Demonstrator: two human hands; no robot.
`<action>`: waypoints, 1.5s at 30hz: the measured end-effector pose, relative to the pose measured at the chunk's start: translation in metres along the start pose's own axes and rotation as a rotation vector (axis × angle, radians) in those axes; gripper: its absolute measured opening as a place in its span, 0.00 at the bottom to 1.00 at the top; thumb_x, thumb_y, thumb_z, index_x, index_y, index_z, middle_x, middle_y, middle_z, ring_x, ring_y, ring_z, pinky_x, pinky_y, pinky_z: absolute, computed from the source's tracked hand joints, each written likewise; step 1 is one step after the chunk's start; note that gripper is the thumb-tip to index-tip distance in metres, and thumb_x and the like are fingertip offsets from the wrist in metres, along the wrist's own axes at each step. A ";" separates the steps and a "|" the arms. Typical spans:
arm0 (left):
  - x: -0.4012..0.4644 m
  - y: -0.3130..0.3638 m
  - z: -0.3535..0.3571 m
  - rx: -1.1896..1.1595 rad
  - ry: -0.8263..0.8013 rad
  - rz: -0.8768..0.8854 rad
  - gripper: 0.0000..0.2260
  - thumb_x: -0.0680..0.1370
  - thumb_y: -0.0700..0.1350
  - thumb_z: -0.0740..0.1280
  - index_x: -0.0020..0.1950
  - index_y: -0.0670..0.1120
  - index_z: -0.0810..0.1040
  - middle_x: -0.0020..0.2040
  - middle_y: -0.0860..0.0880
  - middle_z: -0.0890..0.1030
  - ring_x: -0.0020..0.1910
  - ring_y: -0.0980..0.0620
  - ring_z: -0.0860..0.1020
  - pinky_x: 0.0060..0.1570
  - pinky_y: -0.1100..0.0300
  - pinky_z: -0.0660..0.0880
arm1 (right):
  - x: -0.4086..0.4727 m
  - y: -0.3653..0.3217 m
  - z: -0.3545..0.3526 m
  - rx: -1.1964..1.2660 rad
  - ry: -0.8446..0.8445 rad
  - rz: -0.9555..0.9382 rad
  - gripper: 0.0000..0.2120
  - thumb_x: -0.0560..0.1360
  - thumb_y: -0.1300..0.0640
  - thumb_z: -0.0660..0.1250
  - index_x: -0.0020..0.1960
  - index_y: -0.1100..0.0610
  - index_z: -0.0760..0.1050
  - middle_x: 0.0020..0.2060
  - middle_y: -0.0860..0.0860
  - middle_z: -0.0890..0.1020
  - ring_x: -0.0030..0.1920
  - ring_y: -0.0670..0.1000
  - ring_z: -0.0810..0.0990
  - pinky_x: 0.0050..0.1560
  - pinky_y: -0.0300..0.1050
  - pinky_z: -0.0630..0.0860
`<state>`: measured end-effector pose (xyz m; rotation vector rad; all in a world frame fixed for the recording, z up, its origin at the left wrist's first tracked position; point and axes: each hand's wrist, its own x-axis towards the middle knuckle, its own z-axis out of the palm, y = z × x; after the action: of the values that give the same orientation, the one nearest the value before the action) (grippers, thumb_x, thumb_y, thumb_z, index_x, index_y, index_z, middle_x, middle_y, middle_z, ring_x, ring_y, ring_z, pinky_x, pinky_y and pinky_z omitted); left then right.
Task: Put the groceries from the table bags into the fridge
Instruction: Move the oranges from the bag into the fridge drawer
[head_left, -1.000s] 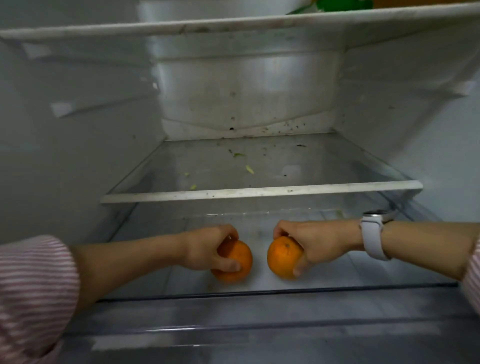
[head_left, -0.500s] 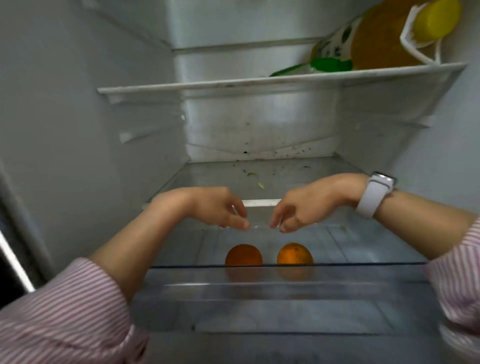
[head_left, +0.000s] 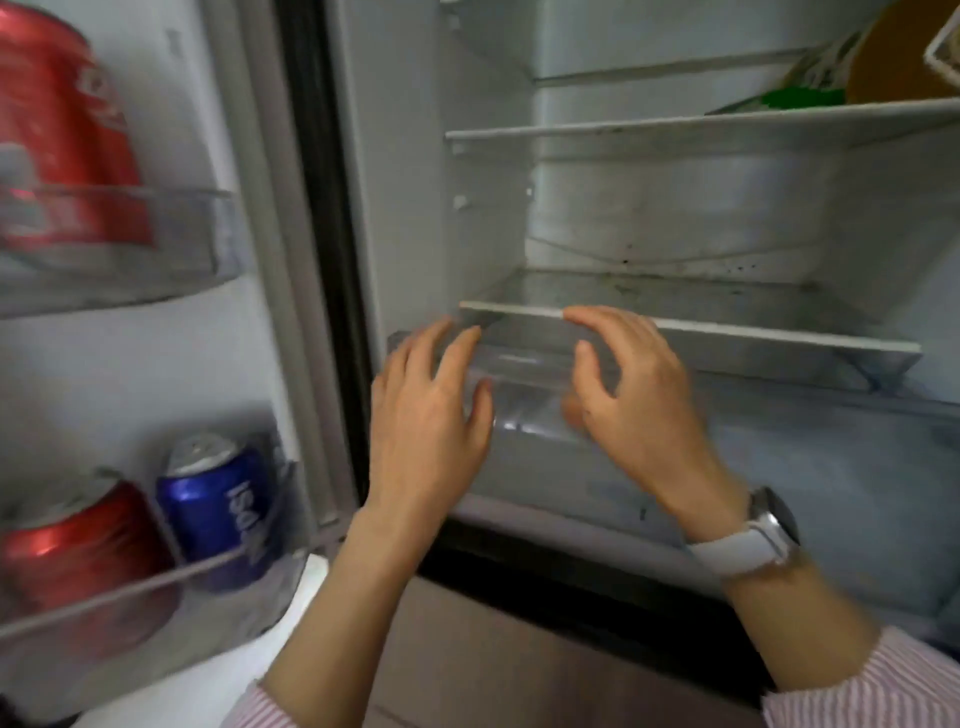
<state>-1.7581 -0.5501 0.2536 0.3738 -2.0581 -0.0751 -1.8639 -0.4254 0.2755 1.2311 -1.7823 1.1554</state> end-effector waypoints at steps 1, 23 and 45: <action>-0.024 -0.003 -0.010 0.005 0.007 -0.010 0.19 0.72 0.47 0.60 0.62 0.42 0.74 0.61 0.39 0.76 0.59 0.39 0.75 0.58 0.47 0.72 | -0.021 -0.010 0.005 0.016 0.002 -0.009 0.17 0.74 0.57 0.55 0.57 0.61 0.76 0.55 0.56 0.80 0.58 0.55 0.74 0.63 0.46 0.67; -0.552 -0.238 -0.474 0.621 -0.356 -1.222 0.19 0.77 0.46 0.63 0.67 0.45 0.70 0.67 0.45 0.71 0.65 0.43 0.69 0.65 0.49 0.60 | -0.418 -0.520 0.242 0.484 -1.281 -0.258 0.22 0.74 0.51 0.52 0.61 0.59 0.74 0.58 0.56 0.78 0.60 0.58 0.74 0.61 0.50 0.69; -0.619 -0.664 -0.828 0.752 -0.021 -1.509 0.16 0.78 0.44 0.62 0.65 0.45 0.72 0.65 0.46 0.71 0.64 0.46 0.69 0.62 0.52 0.67 | -0.403 -1.046 0.620 0.821 -1.495 -0.583 0.17 0.78 0.60 0.56 0.65 0.59 0.69 0.62 0.56 0.74 0.60 0.57 0.73 0.60 0.46 0.67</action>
<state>-0.6110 -0.9142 0.0059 2.2786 -1.2997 -0.1993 -0.7703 -1.0265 -0.0132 3.4155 -1.4254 0.4961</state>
